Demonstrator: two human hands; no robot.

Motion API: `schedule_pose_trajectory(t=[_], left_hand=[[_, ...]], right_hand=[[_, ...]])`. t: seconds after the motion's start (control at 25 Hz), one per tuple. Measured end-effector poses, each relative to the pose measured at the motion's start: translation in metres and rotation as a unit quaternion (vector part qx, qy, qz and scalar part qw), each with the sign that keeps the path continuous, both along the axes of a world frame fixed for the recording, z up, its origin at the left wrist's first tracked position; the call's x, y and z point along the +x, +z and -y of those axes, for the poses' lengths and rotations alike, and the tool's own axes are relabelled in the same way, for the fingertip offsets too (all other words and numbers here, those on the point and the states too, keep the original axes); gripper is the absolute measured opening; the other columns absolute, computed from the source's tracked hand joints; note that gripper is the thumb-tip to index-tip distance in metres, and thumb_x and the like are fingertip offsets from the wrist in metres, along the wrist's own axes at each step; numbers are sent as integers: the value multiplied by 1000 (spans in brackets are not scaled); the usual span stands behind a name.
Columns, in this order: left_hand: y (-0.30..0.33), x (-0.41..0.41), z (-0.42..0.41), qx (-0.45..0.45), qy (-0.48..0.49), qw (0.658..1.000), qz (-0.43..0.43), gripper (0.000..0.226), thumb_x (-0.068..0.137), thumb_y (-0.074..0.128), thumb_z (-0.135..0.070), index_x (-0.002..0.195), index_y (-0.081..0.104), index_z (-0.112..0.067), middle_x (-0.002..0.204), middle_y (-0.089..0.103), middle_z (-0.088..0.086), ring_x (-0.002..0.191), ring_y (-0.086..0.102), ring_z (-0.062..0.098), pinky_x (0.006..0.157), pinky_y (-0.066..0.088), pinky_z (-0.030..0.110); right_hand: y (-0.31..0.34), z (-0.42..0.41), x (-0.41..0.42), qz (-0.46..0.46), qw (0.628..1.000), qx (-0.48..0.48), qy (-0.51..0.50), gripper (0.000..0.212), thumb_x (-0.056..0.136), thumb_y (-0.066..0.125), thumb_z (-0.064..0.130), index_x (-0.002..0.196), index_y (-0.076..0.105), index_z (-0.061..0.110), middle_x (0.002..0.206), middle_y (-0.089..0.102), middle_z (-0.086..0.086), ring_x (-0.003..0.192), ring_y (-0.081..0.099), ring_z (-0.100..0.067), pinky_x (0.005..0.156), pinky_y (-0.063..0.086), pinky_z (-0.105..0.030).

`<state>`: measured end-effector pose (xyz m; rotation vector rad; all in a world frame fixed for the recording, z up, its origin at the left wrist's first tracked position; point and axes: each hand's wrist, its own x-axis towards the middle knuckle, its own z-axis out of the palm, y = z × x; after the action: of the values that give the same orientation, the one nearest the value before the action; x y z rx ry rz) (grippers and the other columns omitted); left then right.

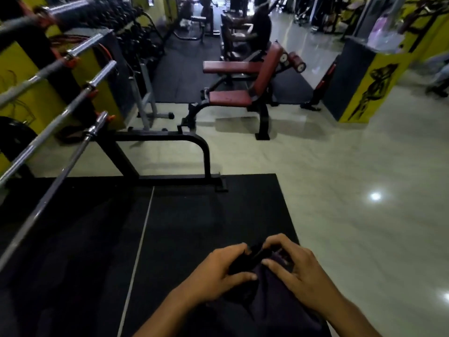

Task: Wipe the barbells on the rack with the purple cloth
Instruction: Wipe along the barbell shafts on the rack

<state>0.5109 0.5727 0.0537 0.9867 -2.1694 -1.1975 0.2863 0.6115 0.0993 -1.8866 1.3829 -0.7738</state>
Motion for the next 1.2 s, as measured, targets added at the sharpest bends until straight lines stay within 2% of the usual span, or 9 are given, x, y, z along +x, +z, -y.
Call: schedule_pose_trajectory(t=[0.16,0.36,0.44,0.52,0.64,0.72,0.8,0.96,1.2], left_hand=[[10,74,90,69,107,991,-39,13,99,60,-33,99,51,-23,91,61,-3,80,57,13,69,47,36],[20,162,189,94,234,967,-36,6,102,56,-30,106,52,-30,92,63,-17,84,58,-2,75,48,28],[20,191,230,66,273,960,-5,35,98,62,-31,128,46,-40,122,60,-24,114,57,-2,99,48,33],[23,206,268,-37,276,955,101,80,90,70,-40,153,21,-43,159,27,-22,149,22,5,123,21,34],[25,203,332,-169,163,944,232,85,90,65,-55,157,18,-33,163,26,-12,152,13,7,125,3,40],[17,204,379,-123,142,952,240,64,94,57,-57,150,37,-33,142,53,-10,136,44,6,122,25,43],[11,218,427,-83,192,957,203,42,96,54,-52,135,55,-35,119,62,-13,112,59,6,99,48,39],[16,252,490,-34,280,950,136,14,100,56,-39,110,65,-34,102,60,-15,98,62,5,86,52,34],[27,278,576,9,367,930,4,34,92,72,-32,124,60,-25,113,67,-8,107,64,10,91,52,29]], right_hand=[[-15,147,60,61,966,221,119,61,82,83,36,132,47,41,120,67,17,110,67,-4,97,52,-26],[-42,283,130,7,966,190,174,14,96,68,29,109,67,29,103,71,7,96,69,-9,91,54,-45],[-41,328,155,-5,967,161,199,11,100,61,34,107,64,26,100,70,2,92,68,-15,86,55,-48],[-38,372,176,-64,953,127,266,16,100,55,43,106,61,29,100,69,6,90,67,-12,82,55,-45],[-19,444,212,-201,906,54,368,22,97,59,44,110,63,26,102,68,2,89,62,-14,77,50,-36],[-9,499,229,-230,885,44,402,26,93,65,44,111,66,25,98,67,8,84,61,-6,70,46,-25],[-14,563,228,-176,896,96,396,27,86,74,40,109,67,27,93,67,16,83,62,3,73,48,-17],[-40,661,220,-18,927,174,333,20,87,78,23,104,68,26,104,73,8,99,68,-8,95,54,-33],[-14,757,325,5,920,57,388,6,98,63,29,103,66,32,96,69,18,92,65,-2,81,51,-21]])
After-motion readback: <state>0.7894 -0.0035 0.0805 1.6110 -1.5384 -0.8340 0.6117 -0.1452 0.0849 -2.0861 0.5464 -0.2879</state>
